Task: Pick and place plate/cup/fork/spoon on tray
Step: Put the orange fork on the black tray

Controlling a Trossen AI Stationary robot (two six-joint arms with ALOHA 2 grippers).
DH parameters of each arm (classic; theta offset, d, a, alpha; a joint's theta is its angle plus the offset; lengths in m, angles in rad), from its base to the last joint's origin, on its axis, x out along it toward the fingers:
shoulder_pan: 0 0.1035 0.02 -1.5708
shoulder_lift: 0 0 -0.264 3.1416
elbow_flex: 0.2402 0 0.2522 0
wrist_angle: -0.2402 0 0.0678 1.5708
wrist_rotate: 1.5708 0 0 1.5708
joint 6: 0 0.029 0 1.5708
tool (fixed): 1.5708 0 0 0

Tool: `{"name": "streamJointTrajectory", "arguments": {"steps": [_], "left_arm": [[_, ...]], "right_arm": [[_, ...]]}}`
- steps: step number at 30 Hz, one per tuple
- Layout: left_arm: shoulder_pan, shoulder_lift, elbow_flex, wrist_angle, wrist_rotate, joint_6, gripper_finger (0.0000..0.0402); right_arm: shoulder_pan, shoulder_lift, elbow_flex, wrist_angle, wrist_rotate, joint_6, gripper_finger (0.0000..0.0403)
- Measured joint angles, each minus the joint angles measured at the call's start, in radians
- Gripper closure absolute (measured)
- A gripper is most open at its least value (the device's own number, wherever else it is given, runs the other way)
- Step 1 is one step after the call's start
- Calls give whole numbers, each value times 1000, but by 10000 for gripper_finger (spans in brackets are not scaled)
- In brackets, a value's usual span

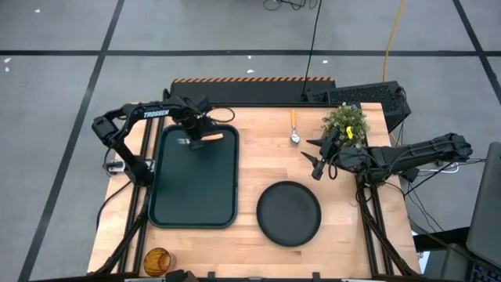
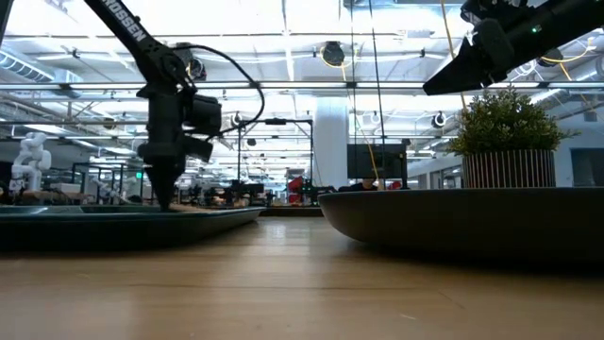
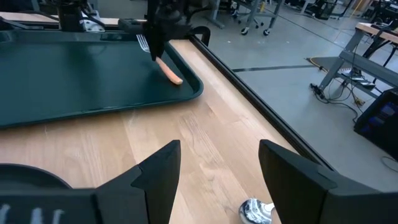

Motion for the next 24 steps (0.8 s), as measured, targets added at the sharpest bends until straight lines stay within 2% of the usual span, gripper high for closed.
{"name": "streamJointTrajectory", "arguments": {"steps": [7, 13, 24], "left_arm": [[0, -4, -78, 73, -19, 37, 376], [-8, -4, -80, 81, -51, 82, 362], [-49, -2, -81, 82, -117, 114, 370]], "right_arm": [[0, 0, 0, -9, 0, 11, 190], [0, 0, 0, -9, 1, 8, 190], [0, 0, 0, -9, 4, 7, 190]]}}
